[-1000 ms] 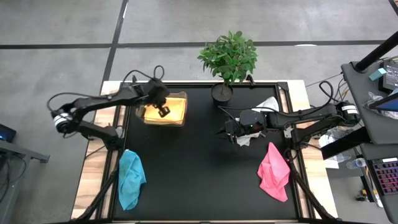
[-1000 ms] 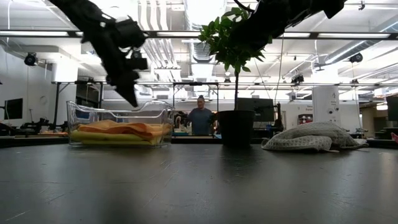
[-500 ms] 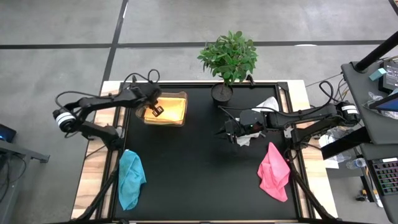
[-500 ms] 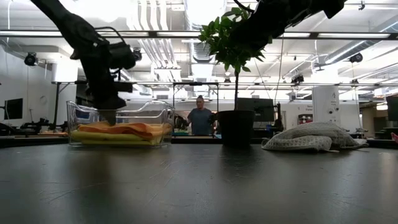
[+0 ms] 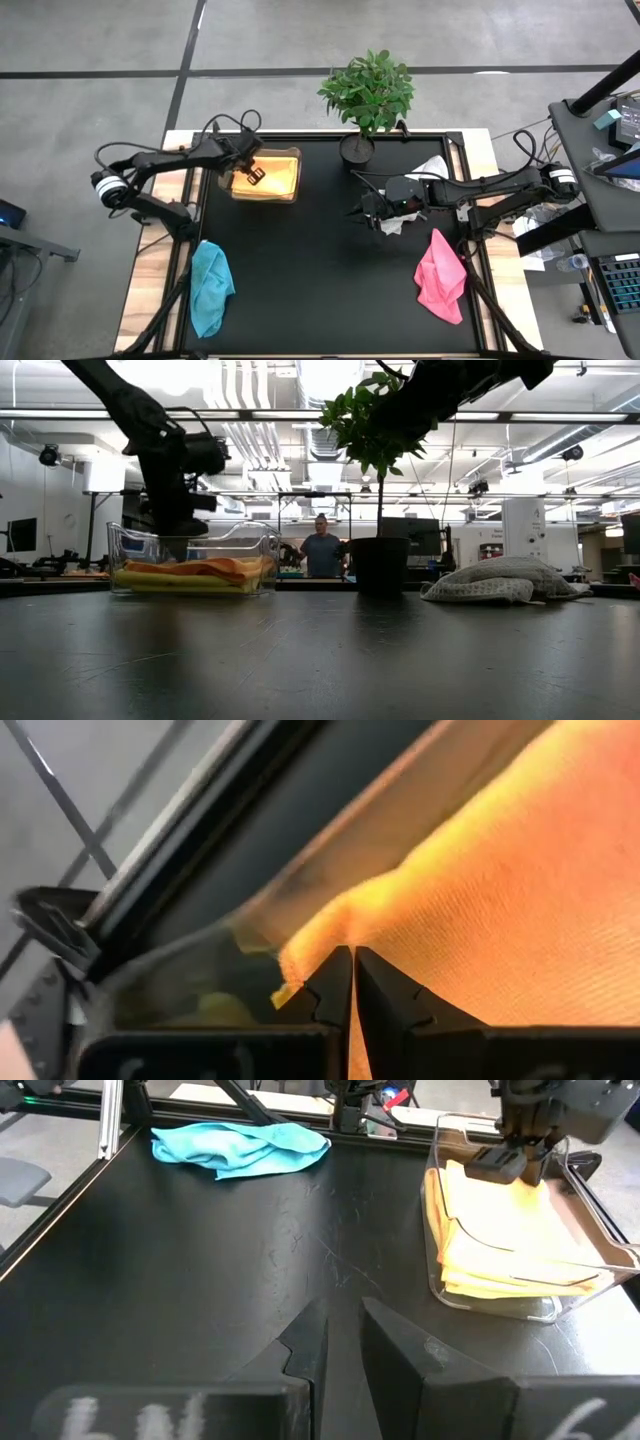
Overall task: Fold microfiber towels
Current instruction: Put the orange towel into the transparent bin, then fold the gray towel
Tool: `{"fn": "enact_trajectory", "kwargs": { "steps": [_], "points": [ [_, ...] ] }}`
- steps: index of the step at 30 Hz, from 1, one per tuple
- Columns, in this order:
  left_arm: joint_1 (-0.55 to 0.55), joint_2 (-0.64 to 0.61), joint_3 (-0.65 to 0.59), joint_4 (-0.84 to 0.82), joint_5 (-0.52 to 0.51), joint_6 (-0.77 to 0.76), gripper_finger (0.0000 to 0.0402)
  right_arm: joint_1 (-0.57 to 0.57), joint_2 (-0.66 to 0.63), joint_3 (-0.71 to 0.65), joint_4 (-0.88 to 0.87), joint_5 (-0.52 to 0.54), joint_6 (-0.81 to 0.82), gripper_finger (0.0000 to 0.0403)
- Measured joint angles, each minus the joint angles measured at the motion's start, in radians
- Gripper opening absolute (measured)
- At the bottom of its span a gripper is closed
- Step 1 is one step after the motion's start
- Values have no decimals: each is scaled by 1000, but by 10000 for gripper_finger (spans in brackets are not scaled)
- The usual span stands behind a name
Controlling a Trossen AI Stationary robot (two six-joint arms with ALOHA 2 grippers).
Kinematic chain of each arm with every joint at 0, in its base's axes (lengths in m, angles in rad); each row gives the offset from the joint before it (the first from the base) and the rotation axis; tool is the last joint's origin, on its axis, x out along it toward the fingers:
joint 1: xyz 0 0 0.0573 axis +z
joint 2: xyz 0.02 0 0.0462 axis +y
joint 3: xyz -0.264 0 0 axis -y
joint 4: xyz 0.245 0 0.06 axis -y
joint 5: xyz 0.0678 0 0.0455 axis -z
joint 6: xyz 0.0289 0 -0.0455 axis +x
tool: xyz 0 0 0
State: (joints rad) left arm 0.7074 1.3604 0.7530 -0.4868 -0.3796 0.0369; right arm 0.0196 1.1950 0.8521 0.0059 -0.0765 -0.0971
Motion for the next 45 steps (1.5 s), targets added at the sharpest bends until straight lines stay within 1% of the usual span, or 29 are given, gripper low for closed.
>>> {"fn": "enact_trajectory", "kwargs": {
  "steps": [4, 7, 9, 12, 16, 20, 22, 25, 27, 29, 32, 34, 37, 39, 41, 43, 45],
  "points": [
    [0, -17, -12, 49, -49, 20, 3, 0, 0, 0, 0, 0, 0, 54],
    [0, -10, -41, 87, -50, 20, 3, 0, 0, -4, 5, 0, 9, 54],
    [0, -5, -43, 81, -62, 20, 3, 0, 0, -6, 7, 0, 25, 54],
    [0, -9, -43, 77, -123, -4, 3, 0, 0, -7, 7, 0, 49, 54],
    [-20, -51, -28, 77, -117, -6, 3, 0, 0, -13, 7, 2, 69, 54],
    [-73, -133, -16, 78, -34, -7, 3, 0, 0, -25, 7, 32, 80, 54],
    [-107, -182, -16, 78, 26, -28, 3, 0, 0, -33, 9, 54, 80, 54],
    [-172, -252, -28, 104, 146, -79, 3, 0, 0, -50, 32, 96, 103, 54],
    [-236, -293, -43, 153, 220, -92, 3, 0, 0, -59, 32, 147, 141, 54],
    [-313, -324, -64, 230, 253, -93, 3, 0, 0, -73, 25, 202, 200, 54],
    [-436, -355, -114, 389, 258, -84, 3, -1, 0, -90, -49, 249, 352, 54],
    [-505, -365, -146, 486, 260, -74, 3, -1, 0, -91, -156, 262, 473, 54],
    [-579, -368, -183, 596, 260, -50, 3, -1, 0, -92, -337, 260, 616, 58],
    [-603, -366, -198, 636, 259, -48, 3, -3, 0, -89, -450, 259, 706, 71],
    [-611, -360, -198, 653, 259, -51, 3, -10, 0, -86, -524, 257, 766, 91],
    [-612, -353, -198, 660, 257, -57, 3, -15, 0, -86, -566, 258, 797, 113],
    [-612, -343, -198, 672, 257, -57, 3, -14, 0, -86, -569, 261, 804, 134]
  ]
}}
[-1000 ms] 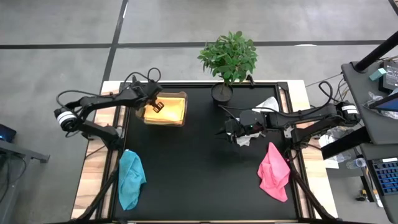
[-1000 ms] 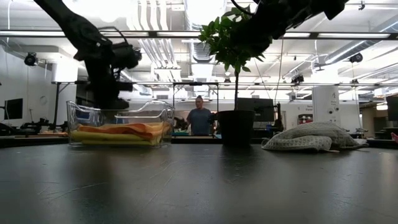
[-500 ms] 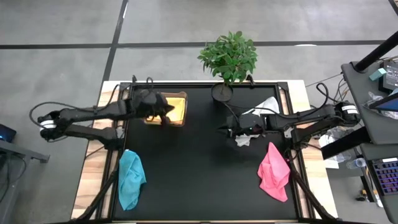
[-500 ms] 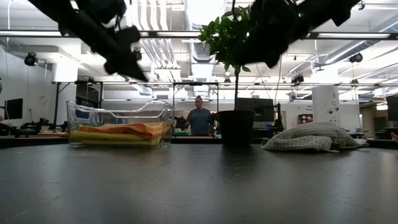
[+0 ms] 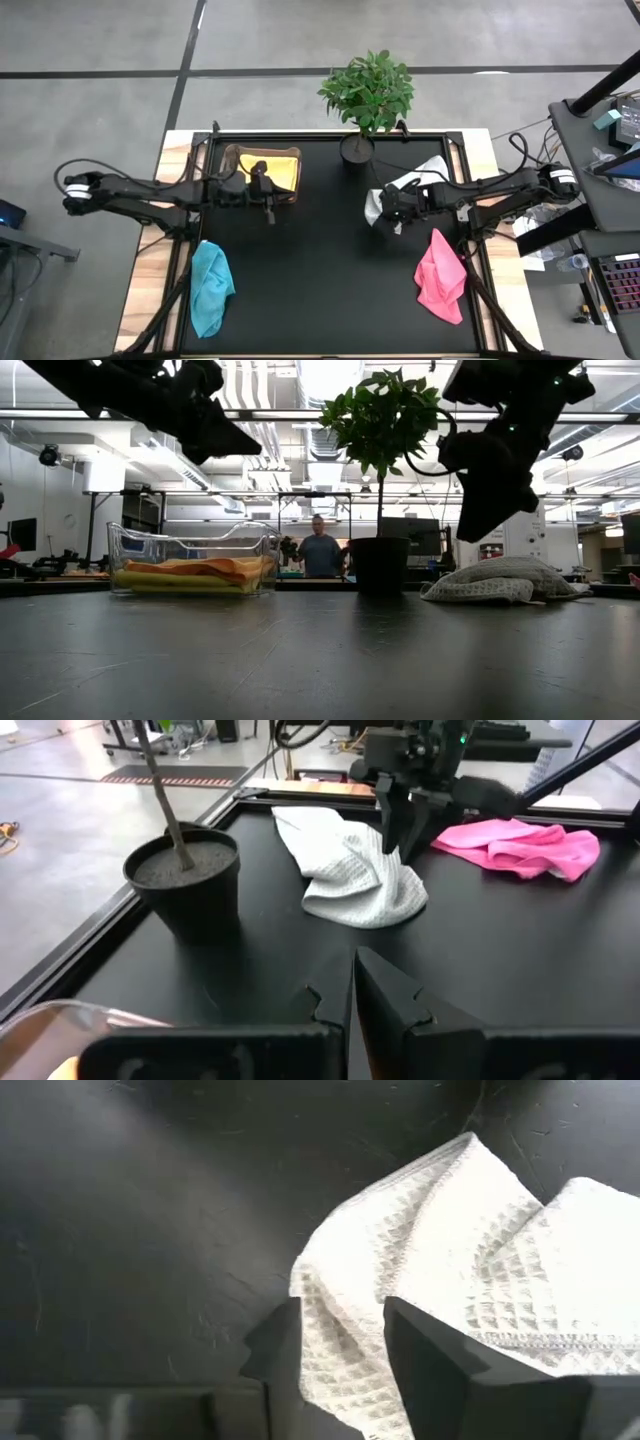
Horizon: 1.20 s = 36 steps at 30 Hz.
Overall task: Fold microfiber towels
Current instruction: Fold the gray towel
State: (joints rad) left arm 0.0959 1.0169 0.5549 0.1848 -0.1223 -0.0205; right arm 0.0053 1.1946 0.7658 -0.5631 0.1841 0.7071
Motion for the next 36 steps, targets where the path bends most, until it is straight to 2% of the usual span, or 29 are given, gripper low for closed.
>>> {"fn": "enact_trajectory", "kwargs": {
  "steps": [6, 11, 13, 16, 20, 23, 24, 29, 36],
  "points": [
    [0, 25, 0, 69, -1, -1, 3, 0, 31, 0, -1, 50, -47, 159],
    [0, 50, 0, 120, -1, -2, 3, 1, 180, 0, 0, 63, -145, 160],
    [0, 61, 0, 128, -1, -2, 3, 1, 245, 0, 0, 123, -194, 157],
    [0, 75, 3, 147, -2, -1, 3, 1, 313, 4, 5, 166, -230, 136],
    [0, 76, 4, 168, -2, -1, 3, 2, 354, 4, 10, 163, -247, 76],
    [0, 76, 4, 167, -2, -19, 3, 4, 343, 4, 13, 165, -257, 23],
    [0, 76, 4, 169, -2, -26, 3, 4, 330, 4, 15, 164, -262, 18],
    [0, 76, 4, 175, -2, -33, 3, 13, 230, -5, 30, 148, -295, 11],
    [-6, 76, 4, 174, -2, -100, 3, 19, 62, -4, 242, 128, -405, 9]
  ]
}}
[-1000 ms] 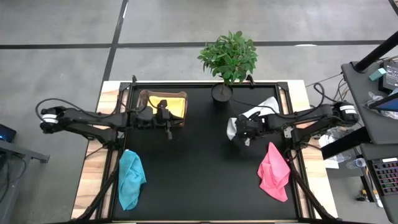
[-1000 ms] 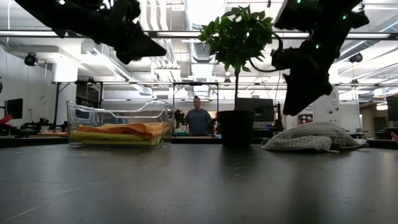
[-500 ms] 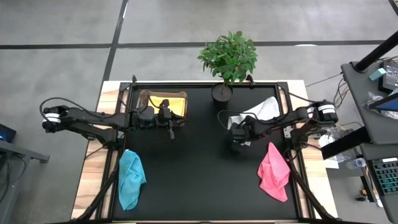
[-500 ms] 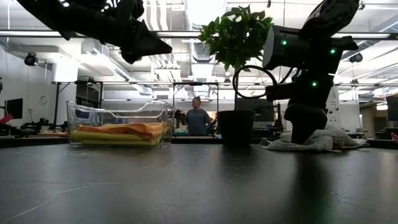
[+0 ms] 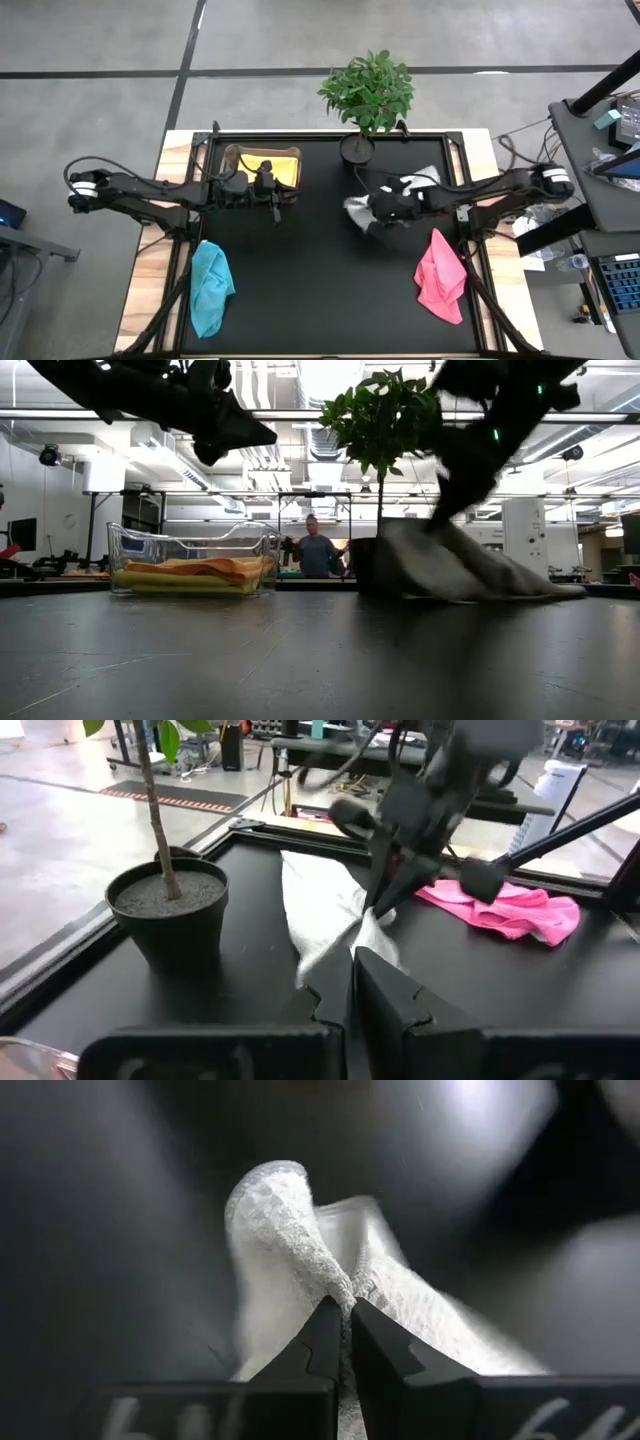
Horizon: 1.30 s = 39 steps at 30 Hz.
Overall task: Fold microfiber towels
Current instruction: Fold the gray towel
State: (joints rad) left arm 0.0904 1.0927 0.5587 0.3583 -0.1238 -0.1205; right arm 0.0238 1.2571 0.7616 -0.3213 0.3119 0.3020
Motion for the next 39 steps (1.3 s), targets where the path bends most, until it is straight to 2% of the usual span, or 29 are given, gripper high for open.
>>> {"fn": "enact_trajectory", "kwargs": {
  "steps": [5, 9, 12, 16, 22, 26, 30, 34, 39],
  "points": [
    [-19, 0, 0, 3, 0, -5, 3, 0, -36, 0, 238, -87, -95, 9],
    [-39, 1, 0, 8, 4, -4, 6, 2, -25, 0, 406, -88, -132, 9],
    [-61, -1, 0, 19, 43, 22, 24, 2, -10, -1, 493, -88, -135, 9],
    [-106, 1, 0, 24, 66, 76, 77, 2, 4, -1, 598, -177, -151, 9],
    [-150, 56, -2, 31, 65, 160, 182, 2, 12, 0, 641, -262, -157, 9],
    [-151, 112, -1, 57, 38, 188, 215, 2, 12, 0, 652, -294, -153, 9],
    [-157, 175, -1, 144, 117, 222, 216, 2, 12, 0, 652, -295, -139, 9],
    [-160, 216, -1, 158, 225, 239, 201, 2, 12, 0, 654, -295, -123, 9],
    [-163, 252, -1, 161, 241, 239, 156, 2, 11, 0, 668, -295, -110, 9]
  ]
}}
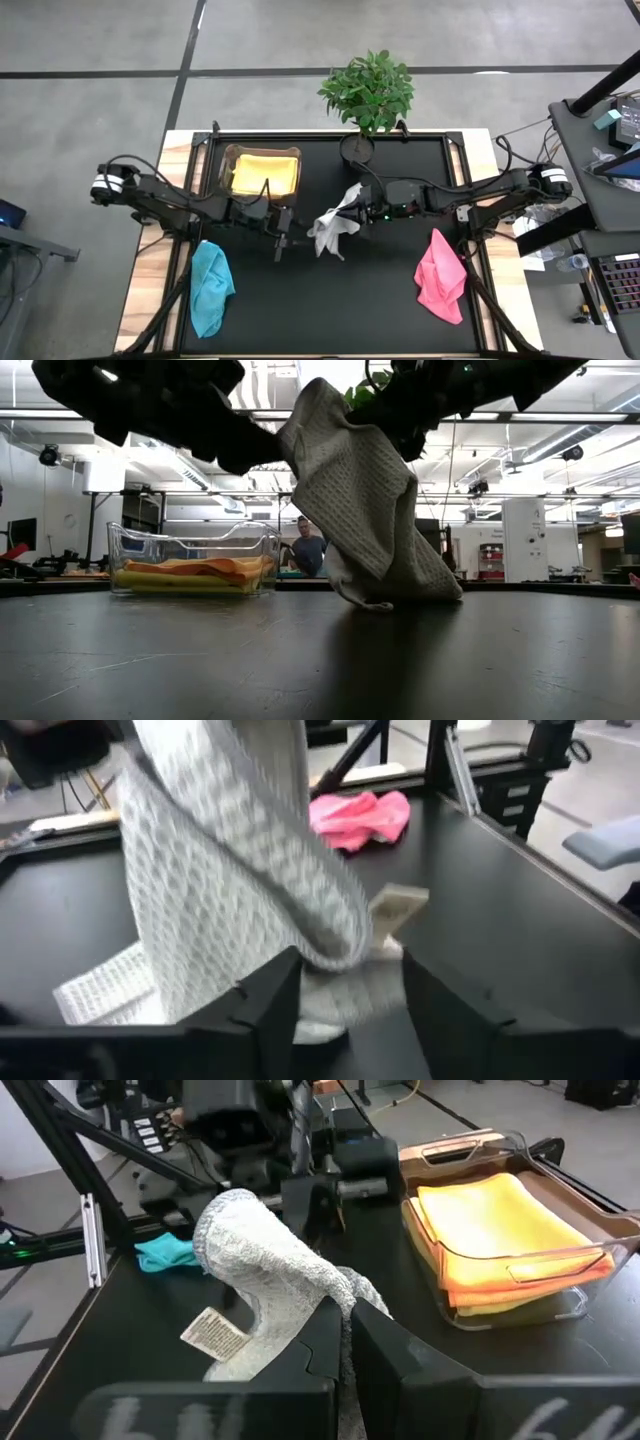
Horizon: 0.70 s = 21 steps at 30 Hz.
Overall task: Fold microfiber towels
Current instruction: Fold the gray towel
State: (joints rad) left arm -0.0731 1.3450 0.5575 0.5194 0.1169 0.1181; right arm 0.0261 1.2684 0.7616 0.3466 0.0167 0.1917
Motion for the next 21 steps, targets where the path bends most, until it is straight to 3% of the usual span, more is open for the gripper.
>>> {"fn": "enact_trajectory", "kwargs": {
  "steps": [7, 13, 21],
  "points": [
    [0, -28, 14, -7, 2, -7, 13, 0, 0, 0, 38, -80, 11, 9],
    [-8, -126, 33, -20, -2, -79, 1, 0, 0, 0, 34, -73, 58, 30],
    [-8, -182, 35, -43, -143, -250, 0, -2, -3, 1, 23, -19, 94, 144]
  ]
}}
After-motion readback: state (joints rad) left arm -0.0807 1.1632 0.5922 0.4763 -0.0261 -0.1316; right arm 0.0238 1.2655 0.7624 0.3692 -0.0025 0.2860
